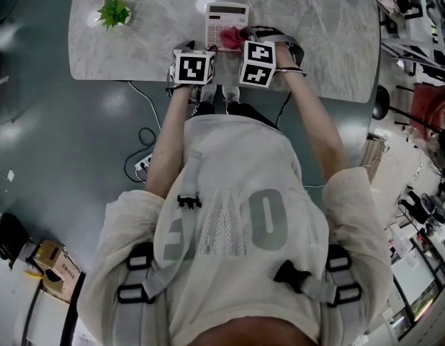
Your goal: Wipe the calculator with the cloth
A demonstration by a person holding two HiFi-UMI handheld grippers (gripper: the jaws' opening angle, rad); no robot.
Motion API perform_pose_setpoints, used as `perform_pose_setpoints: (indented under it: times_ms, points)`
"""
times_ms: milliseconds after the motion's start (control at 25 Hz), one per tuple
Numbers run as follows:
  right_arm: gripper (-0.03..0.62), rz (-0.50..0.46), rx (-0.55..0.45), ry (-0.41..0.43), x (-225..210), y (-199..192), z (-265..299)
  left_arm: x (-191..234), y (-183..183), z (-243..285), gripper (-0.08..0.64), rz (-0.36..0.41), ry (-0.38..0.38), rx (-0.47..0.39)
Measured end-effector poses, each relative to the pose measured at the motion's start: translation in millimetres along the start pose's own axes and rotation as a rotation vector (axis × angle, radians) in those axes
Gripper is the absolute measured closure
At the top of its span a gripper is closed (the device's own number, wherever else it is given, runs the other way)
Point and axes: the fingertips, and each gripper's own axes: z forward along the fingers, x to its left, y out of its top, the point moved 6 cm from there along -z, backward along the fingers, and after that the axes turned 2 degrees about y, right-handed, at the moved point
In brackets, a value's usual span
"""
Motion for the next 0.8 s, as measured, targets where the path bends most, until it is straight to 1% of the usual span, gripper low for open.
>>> perform_pose_setpoints:
  times_ms: [360,800]
  points:
    - [0.537,-0.028,-0.007,0.045,28,4,-4,0,1,-1,0.305,0.000,0.002,0.001]
    - [0.537,-0.031,-0.006,0.069,36,6,-5,0,2,-2,0.305,-0.002,0.006,0.001]
